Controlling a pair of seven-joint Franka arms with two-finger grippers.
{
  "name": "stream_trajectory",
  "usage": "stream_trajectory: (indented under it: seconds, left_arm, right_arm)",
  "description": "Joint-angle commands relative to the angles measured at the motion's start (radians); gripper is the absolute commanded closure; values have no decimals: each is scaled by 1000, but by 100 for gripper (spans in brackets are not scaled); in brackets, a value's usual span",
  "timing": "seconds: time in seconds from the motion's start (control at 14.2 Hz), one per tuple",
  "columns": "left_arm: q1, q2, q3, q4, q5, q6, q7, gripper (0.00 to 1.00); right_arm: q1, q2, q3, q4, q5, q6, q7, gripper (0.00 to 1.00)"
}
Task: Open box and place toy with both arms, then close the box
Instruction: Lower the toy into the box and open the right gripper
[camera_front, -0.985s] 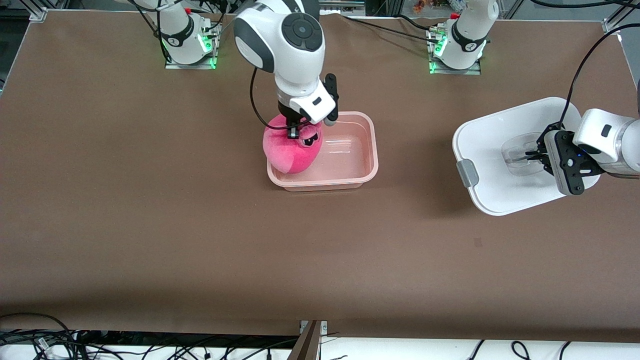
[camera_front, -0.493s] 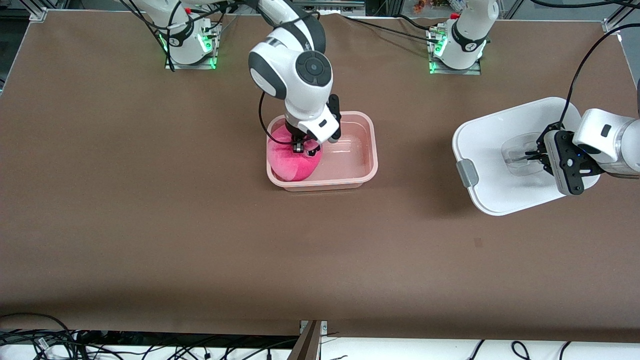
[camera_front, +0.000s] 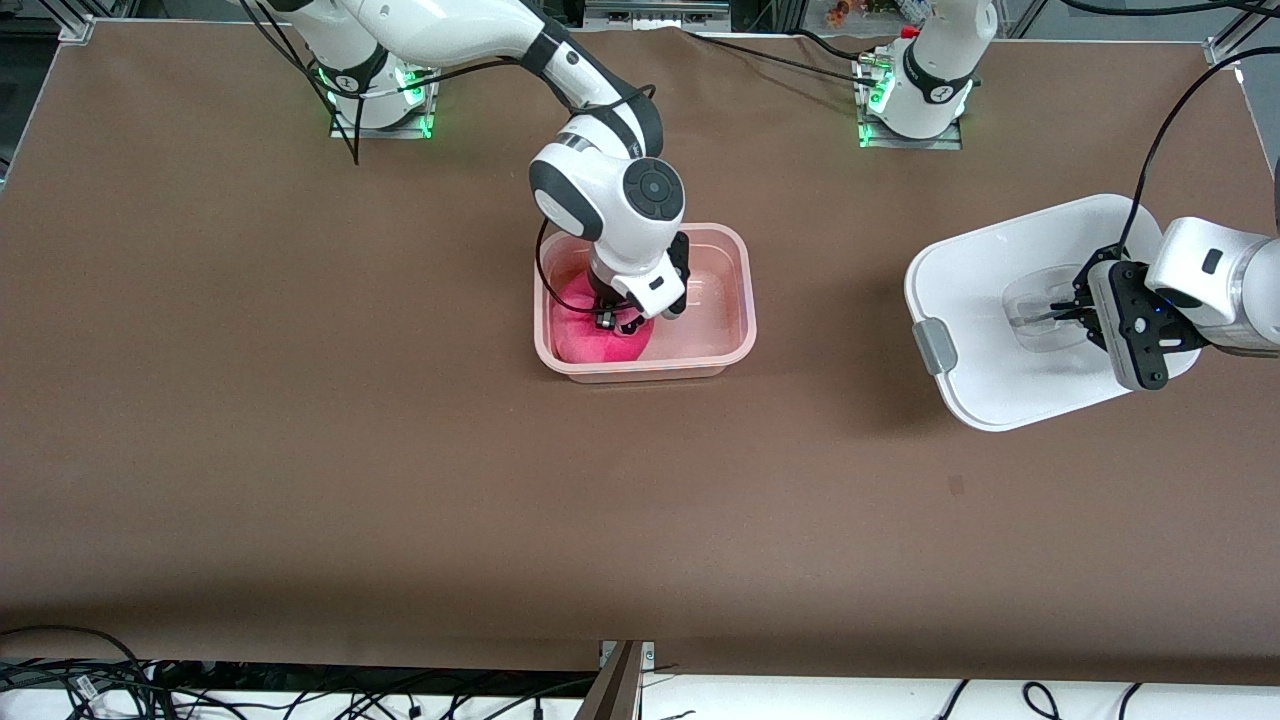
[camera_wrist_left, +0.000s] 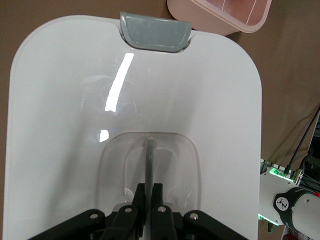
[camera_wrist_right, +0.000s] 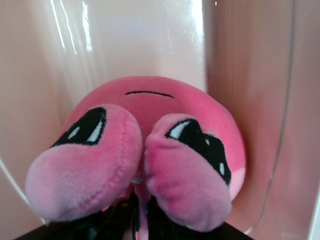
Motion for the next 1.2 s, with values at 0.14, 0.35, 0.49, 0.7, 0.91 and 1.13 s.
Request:
stream_trajectory:
  seconds: [0.14,0.35,0.49,0.7,0.91,1.13]
  left_arm:
    - [-1,-3,-1,20,-10,-23,23,100]
    - [1,-3,-1,20,-10,-23,24,100]
    - [-1,-3,-1,20,-10,-23,23,100]
    - [-2,-2,-1,20,-8,-23,23,100]
    - [-2,-2,-1,20,-7,-23,23,100]
    - [1,-2,-1,20,-8,-23,23,100]
  right_arm:
    - [7,47,-3,11,-9,126,148,0]
    - [43,46,0,11,-8,249,297,0]
    - [41,36,2,13,-6,254,317,0]
    - [31,-32,-1,17,72,218,316,0]
    - [-4,-163,-38,20,152,56,317,0]
    - [-112,-288,-67,20,179,-3,308,0]
